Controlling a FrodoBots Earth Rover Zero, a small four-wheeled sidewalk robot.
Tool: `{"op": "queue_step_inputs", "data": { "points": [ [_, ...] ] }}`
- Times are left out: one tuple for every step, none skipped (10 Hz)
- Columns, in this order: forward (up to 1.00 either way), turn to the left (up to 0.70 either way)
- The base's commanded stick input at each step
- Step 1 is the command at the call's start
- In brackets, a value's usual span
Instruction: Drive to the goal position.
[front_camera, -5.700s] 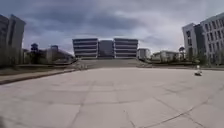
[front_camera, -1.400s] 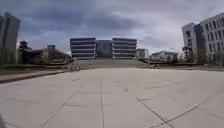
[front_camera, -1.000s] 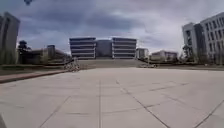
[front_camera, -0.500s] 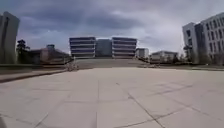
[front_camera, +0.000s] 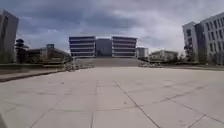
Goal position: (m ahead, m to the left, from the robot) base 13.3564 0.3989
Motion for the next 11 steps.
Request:
{"op": "queue_step_inputs", "data": {
  "points": [
    [0.70,0.00],
    [0.70,0.00],
    [0.70,0.00],
    [0.70,0.00],
    [0.70,0.00],
    [0.70,0.00],
    [0.70,0.00],
    [0.70,0.00],
    [0.70,0.00],
    [0.70,0.00],
    [0.70,0.00]
  ]
}}
